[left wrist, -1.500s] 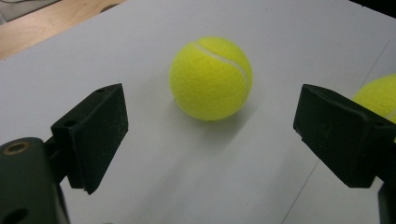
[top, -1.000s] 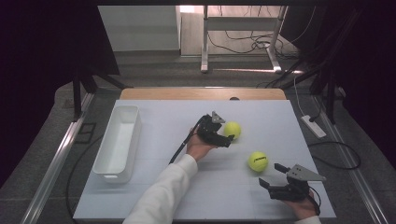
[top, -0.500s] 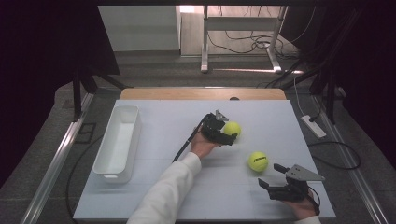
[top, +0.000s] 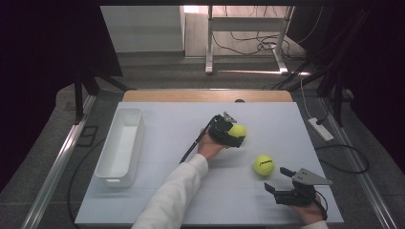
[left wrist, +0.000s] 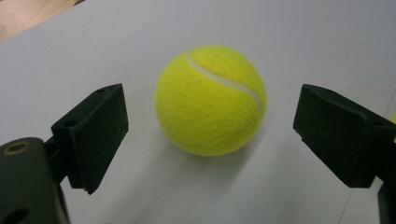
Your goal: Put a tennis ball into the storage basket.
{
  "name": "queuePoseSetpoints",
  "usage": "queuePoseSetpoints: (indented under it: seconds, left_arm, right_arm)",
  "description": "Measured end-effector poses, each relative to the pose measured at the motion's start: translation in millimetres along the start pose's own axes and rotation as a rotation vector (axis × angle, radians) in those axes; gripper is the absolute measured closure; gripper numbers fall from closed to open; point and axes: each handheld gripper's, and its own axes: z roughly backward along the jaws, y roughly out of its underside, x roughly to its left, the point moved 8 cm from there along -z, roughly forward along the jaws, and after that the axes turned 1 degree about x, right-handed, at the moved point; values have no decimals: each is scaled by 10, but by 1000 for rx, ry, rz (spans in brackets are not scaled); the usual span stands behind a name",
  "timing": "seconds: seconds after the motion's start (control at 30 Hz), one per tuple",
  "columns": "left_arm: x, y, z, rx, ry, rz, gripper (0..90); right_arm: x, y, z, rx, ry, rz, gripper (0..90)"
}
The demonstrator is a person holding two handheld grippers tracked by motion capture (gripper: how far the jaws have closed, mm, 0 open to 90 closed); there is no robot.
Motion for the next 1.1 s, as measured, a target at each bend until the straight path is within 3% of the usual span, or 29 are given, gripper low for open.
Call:
queuePoseSetpoints:
  seconds: [0.5,0.87,1.1]
  left_arm:
    - [-7,-22,-148,34,13,-6,107]
    - [39,4,-238,47,5,20,108]
    - [22,7,-255,45,29,20,210]
  right_arm:
    - [-14,3,4,5,7,7,114]
    - [-20,6,6,6,8,5,114]
    - [-25,3,-2,4,8,7,114]
